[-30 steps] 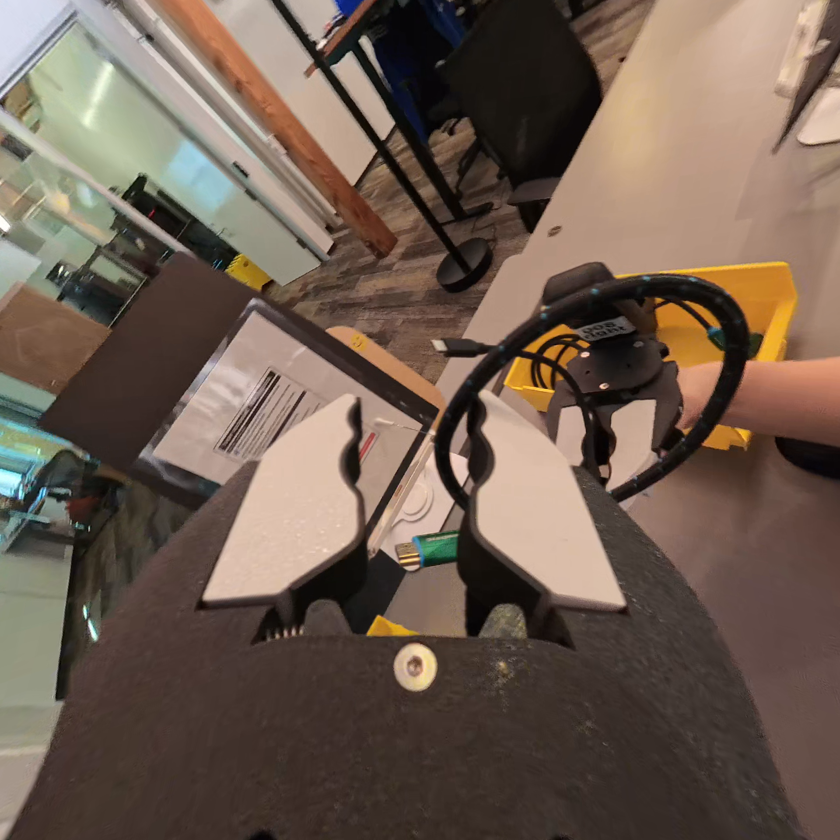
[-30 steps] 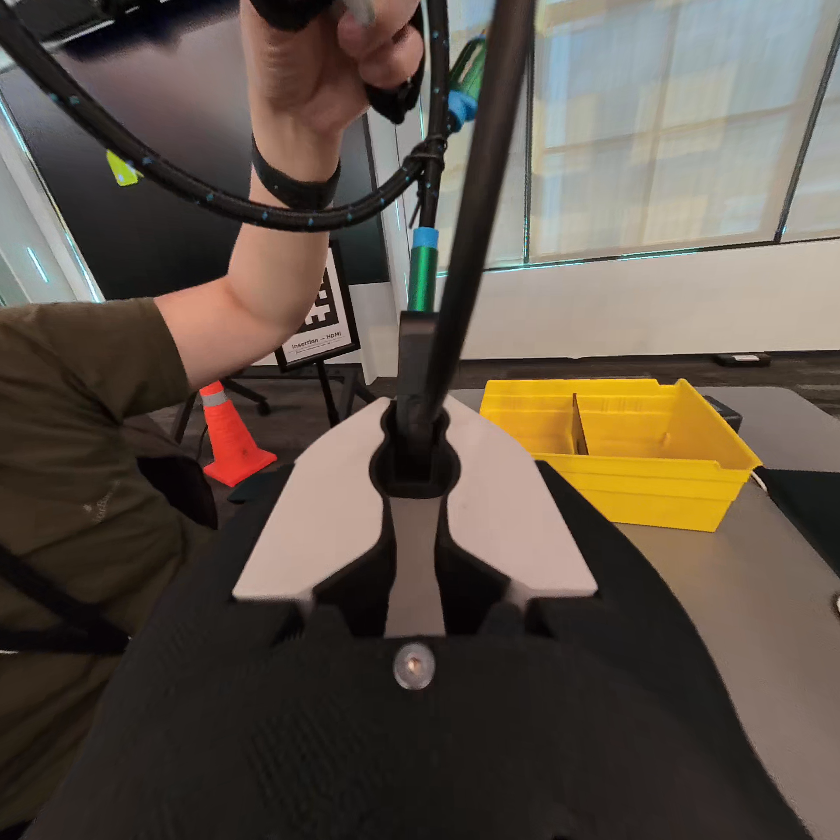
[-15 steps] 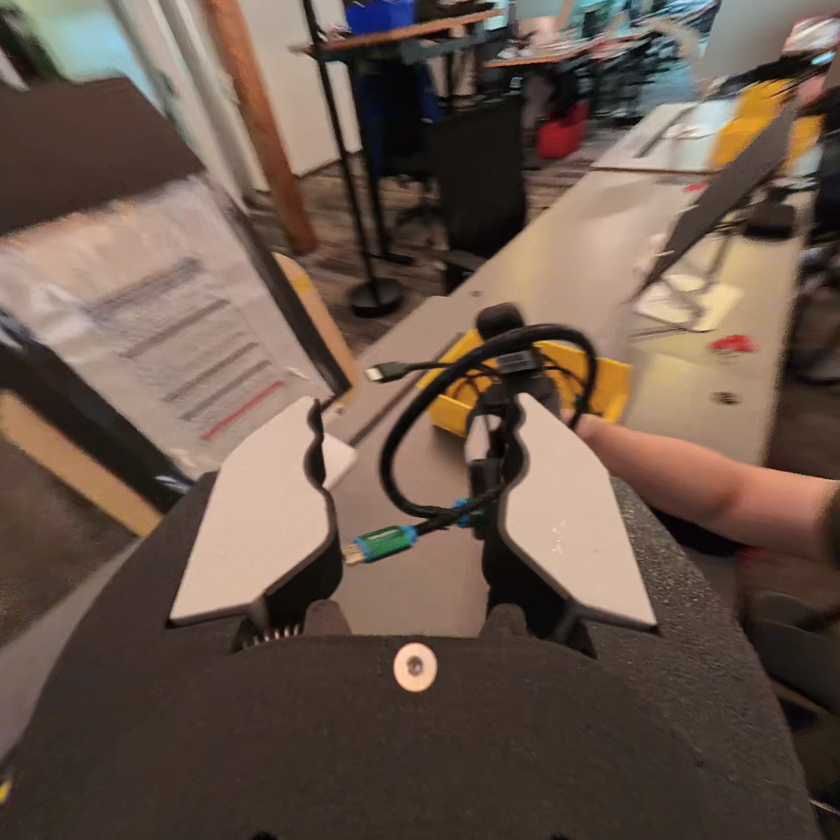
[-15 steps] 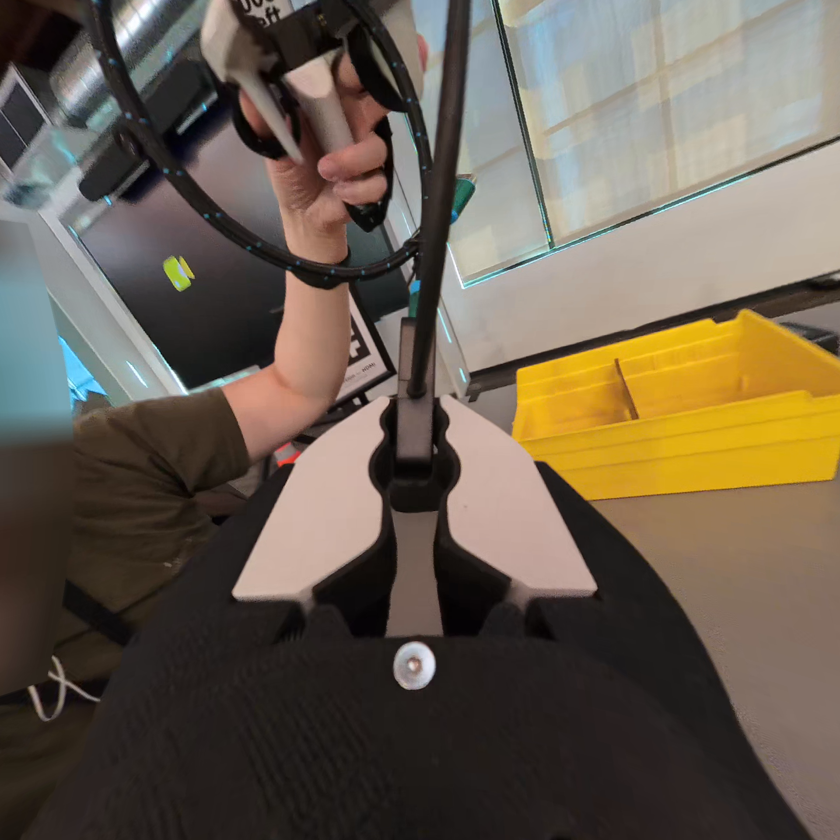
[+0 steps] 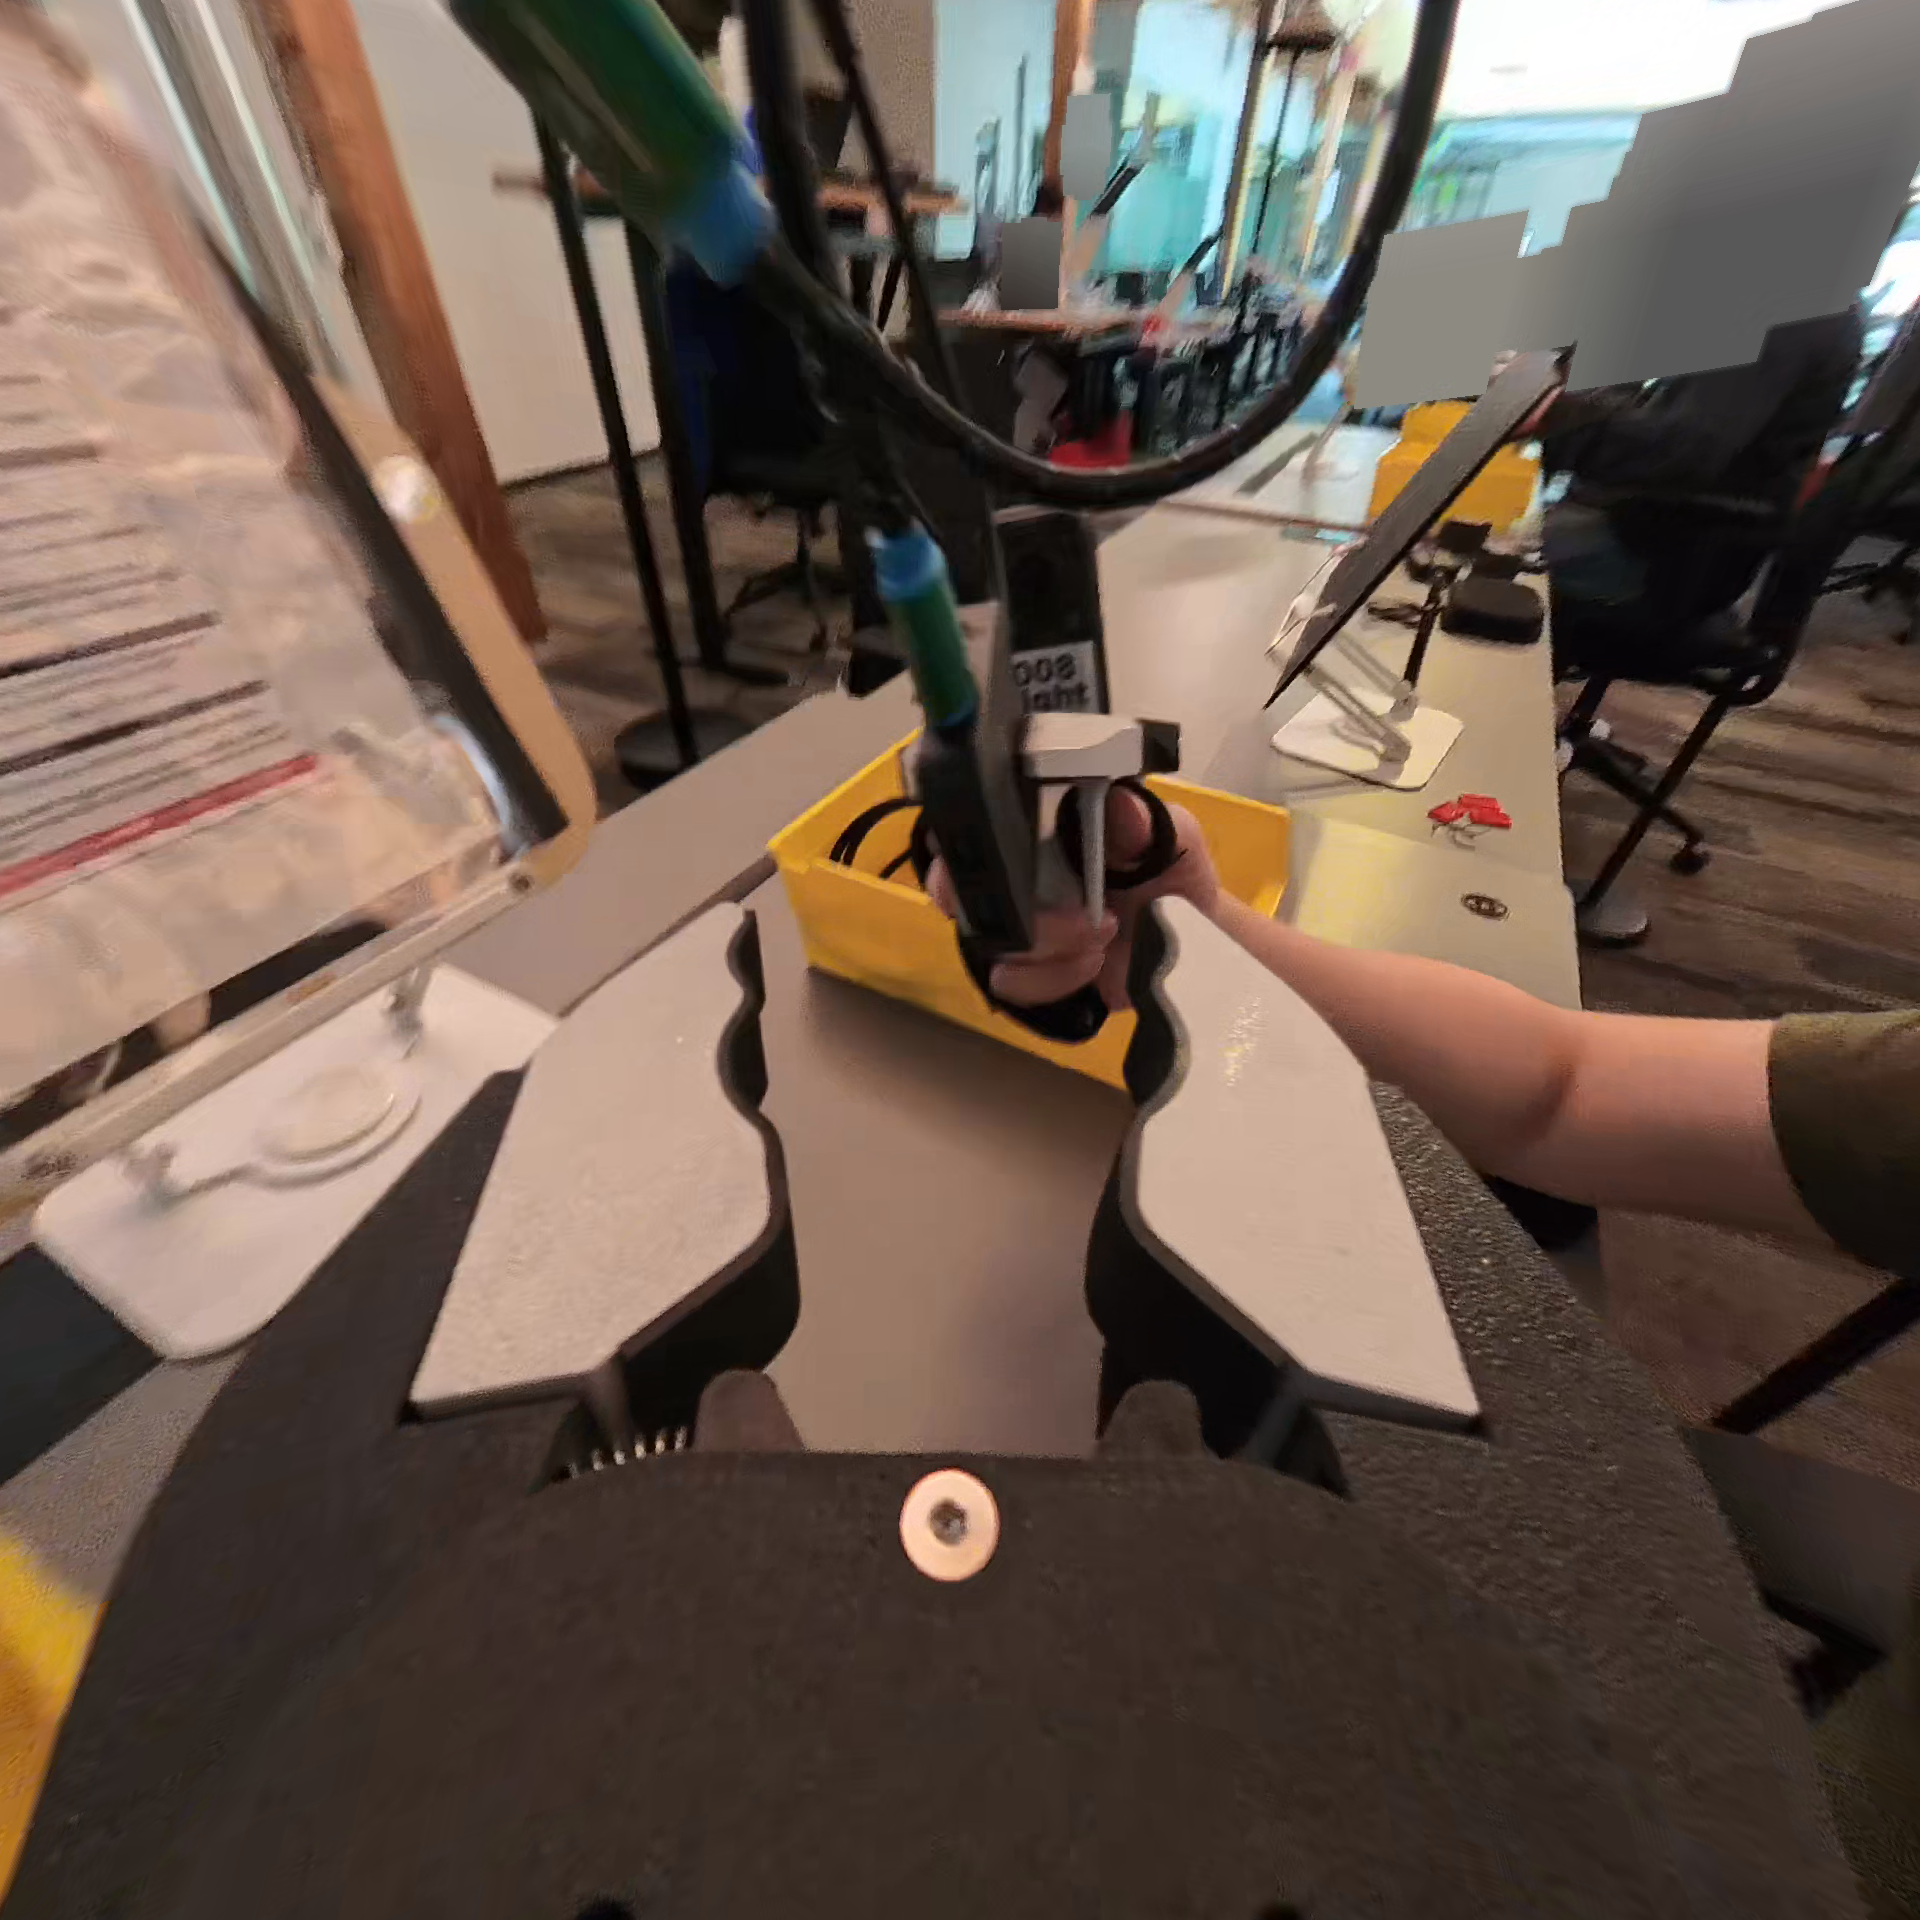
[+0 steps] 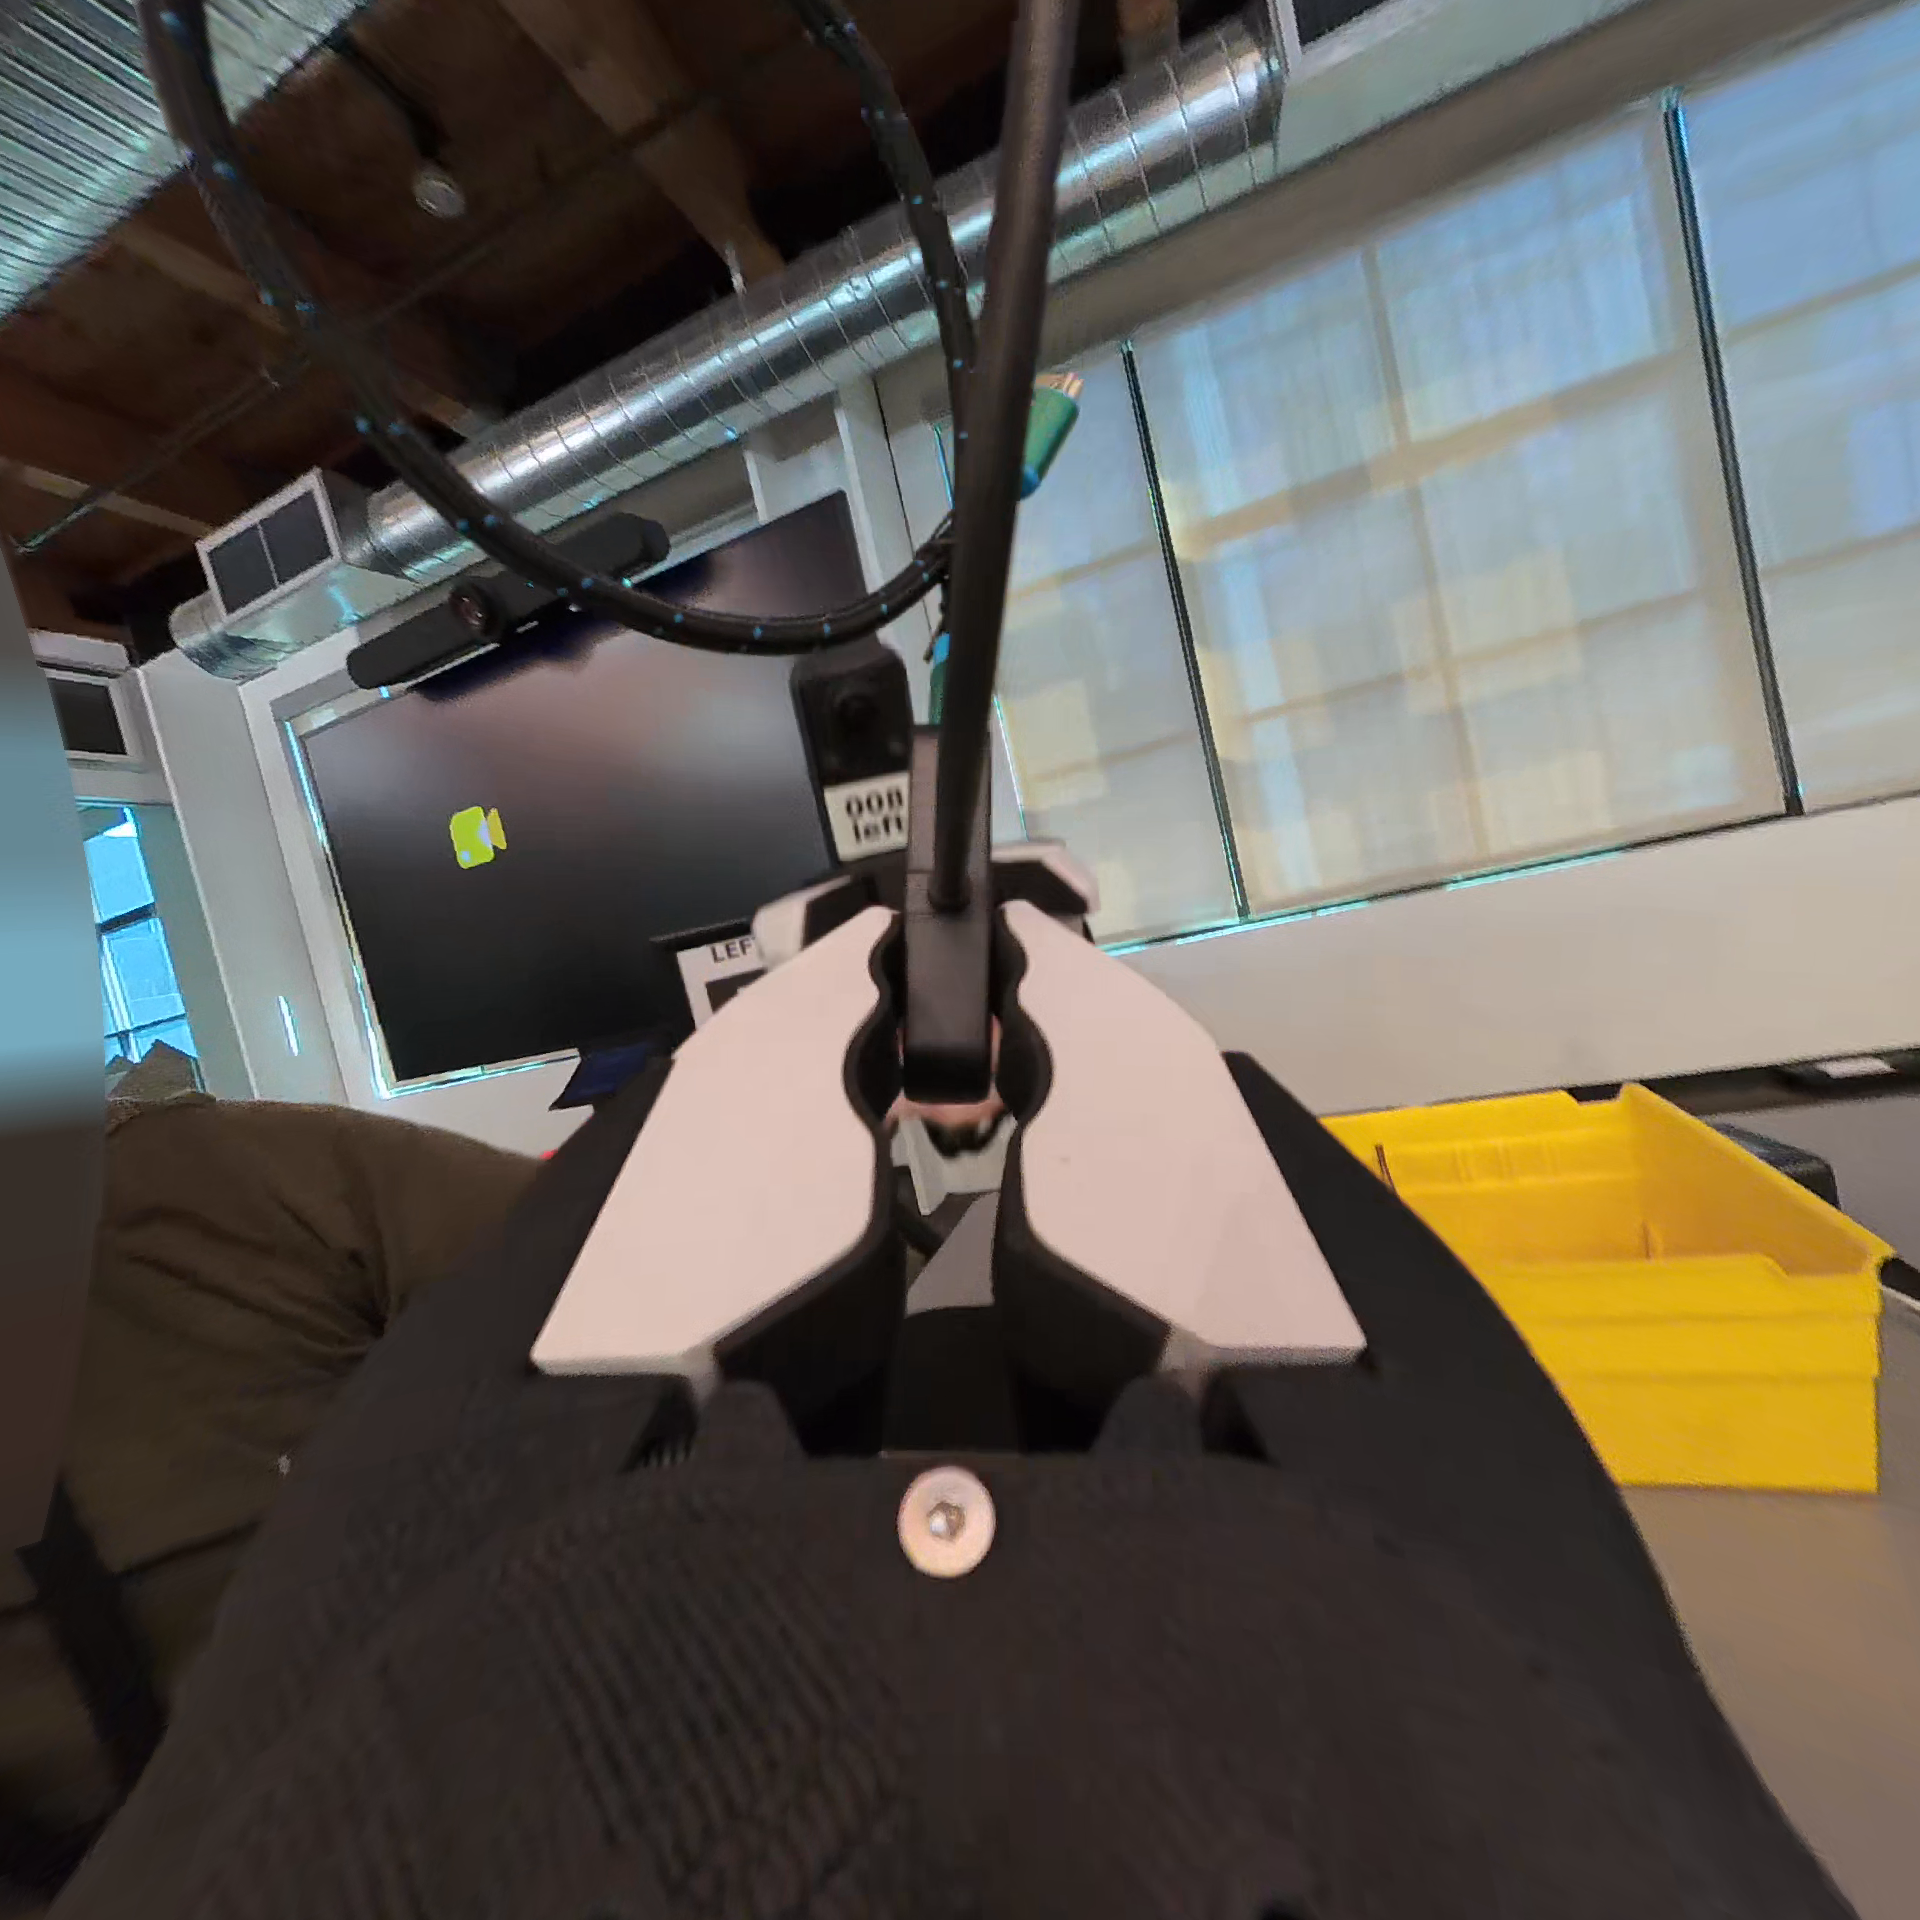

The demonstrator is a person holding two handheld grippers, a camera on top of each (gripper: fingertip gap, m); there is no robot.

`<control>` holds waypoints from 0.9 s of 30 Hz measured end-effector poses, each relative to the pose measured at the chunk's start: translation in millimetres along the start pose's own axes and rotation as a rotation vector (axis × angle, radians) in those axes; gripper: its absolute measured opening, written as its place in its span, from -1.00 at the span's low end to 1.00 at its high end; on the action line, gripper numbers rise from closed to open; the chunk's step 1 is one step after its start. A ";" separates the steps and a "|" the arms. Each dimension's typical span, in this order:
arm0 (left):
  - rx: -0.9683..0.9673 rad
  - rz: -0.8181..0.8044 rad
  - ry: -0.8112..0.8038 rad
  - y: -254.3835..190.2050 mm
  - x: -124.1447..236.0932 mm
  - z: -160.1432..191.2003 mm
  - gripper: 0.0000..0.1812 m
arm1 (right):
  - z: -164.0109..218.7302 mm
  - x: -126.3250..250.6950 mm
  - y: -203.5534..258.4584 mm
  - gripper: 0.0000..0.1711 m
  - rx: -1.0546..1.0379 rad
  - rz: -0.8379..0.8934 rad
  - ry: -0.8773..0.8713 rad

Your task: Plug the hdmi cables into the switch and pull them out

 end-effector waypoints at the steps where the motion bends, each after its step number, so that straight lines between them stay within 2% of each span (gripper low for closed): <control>1: -0.013 0.012 -0.038 -5.7 -9.8 5.1 -0.26 | 1.7 -1.8 1.4 -0.83 0.003 -0.020 -0.014; 5: 0.006 0.058 -0.186 -12.0 -38.4 7.2 -0.32 | 7.8 -5.2 6.0 -0.83 0.038 -0.096 -0.052; 6: 0.020 0.093 -0.229 -12.1 -42.0 5.8 -0.39 | 8.8 -5.0 6.5 -0.83 0.055 -0.102 -0.056; 8: 0.026 0.179 -0.286 -13.1 -48.2 5.7 -0.71 | 10.6 -6.0 7.1 -0.83 0.068 -0.113 -0.051; 10: -0.001 0.164 -0.287 -8.7 -52.8 6.1 -0.81 | 9.2 -3.8 4.3 -0.83 0.093 -0.064 -0.053; 13: -0.117 0.088 -0.211 -1.7 -54.6 7.1 -0.85 | 6.9 2.6 -3.1 -0.77 0.146 0.057 0.032; 15: -0.229 -0.017 -0.186 2.0 -52.0 8.7 -0.86 | -1.4 11.6 -7.3 -0.68 0.200 0.173 0.063; 18: -0.393 -0.214 -0.141 6.6 -43.4 17.8 -0.86 | -30.1 32.6 -8.2 -0.57 0.173 0.381 -0.039; 20: -0.512 -0.366 -0.109 13.1 -40.9 21.5 -0.85 | -51.6 43.1 2.3 -0.58 0.107 0.437 -0.139; 22: -0.648 -0.494 -0.074 16.5 -39.2 22.2 -0.85 | -71.3 49.7 18.6 -0.61 0.128 0.494 -0.180; 27: -1.098 -0.803 -0.054 14.6 -37.6 23.8 -0.86 | -109.8 52.8 78.5 -0.66 0.482 0.748 -0.152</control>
Point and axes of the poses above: each gripper's, where its closed fingertips meet, x back along the fingers, z out of its underside, y = z × x across the jaws, the point moved 8 cm from there along x, back along the fingers, and after that the axes turned 7 degrees about -z, right-handed, at the moved point
